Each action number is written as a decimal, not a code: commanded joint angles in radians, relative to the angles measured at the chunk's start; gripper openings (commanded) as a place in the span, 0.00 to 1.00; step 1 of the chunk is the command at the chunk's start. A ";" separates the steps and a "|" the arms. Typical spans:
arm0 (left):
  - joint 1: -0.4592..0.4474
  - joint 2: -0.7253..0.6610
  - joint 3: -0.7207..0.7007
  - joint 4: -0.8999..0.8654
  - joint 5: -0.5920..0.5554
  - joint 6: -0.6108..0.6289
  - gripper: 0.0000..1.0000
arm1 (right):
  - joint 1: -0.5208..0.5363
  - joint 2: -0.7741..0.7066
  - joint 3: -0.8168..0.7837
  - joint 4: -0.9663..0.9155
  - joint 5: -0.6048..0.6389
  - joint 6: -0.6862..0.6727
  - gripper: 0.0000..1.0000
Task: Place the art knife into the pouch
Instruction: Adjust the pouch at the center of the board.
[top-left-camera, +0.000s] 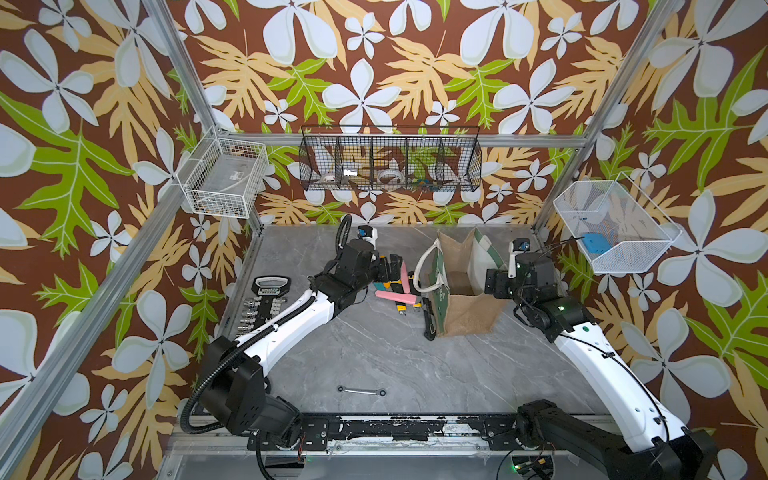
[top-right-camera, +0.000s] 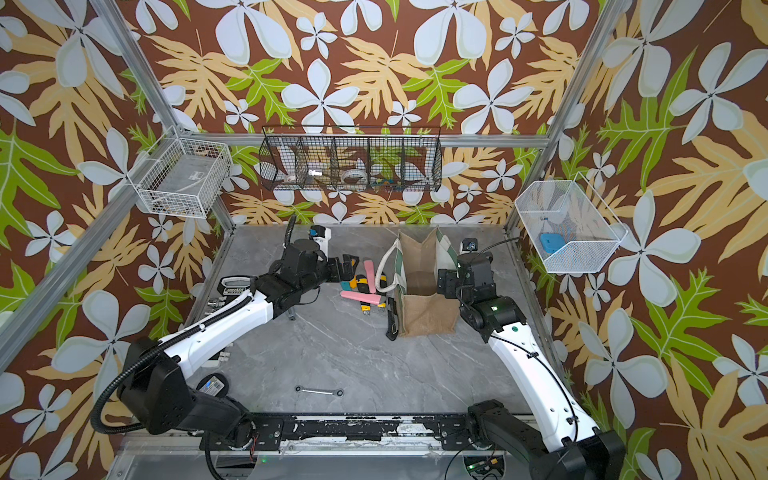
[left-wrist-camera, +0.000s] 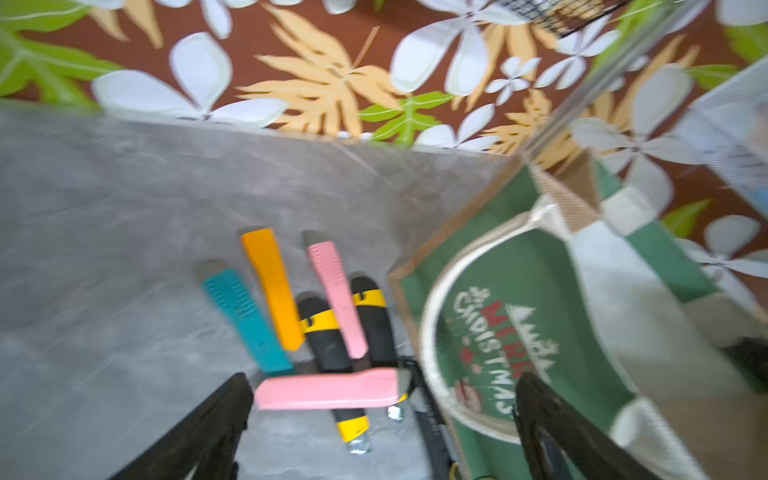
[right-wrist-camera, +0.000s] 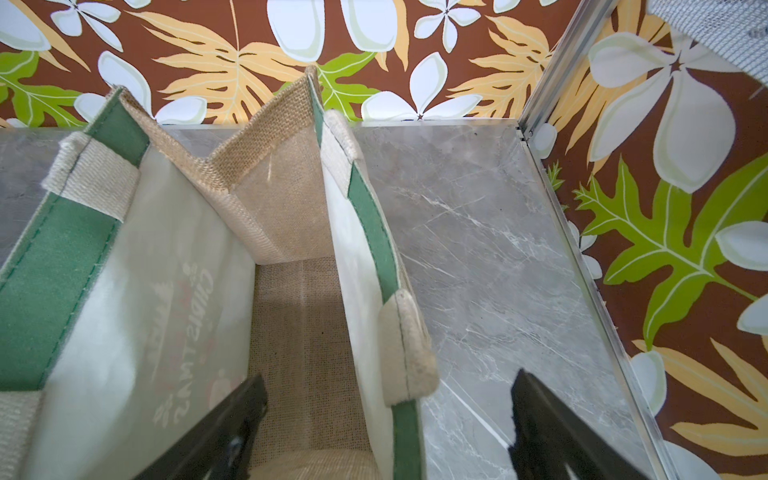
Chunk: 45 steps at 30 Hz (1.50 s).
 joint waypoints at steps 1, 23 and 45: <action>0.051 -0.026 -0.052 -0.098 -0.124 -0.043 1.00 | 0.001 -0.017 -0.006 0.042 -0.039 0.003 0.92; 0.394 0.195 -0.076 -0.176 -0.102 -0.061 0.86 | 0.001 -0.054 -0.014 0.069 -0.541 -0.056 1.00; 0.395 0.404 0.028 -0.200 -0.190 -0.025 0.72 | 0.001 -0.154 -0.037 0.024 -0.332 0.008 1.00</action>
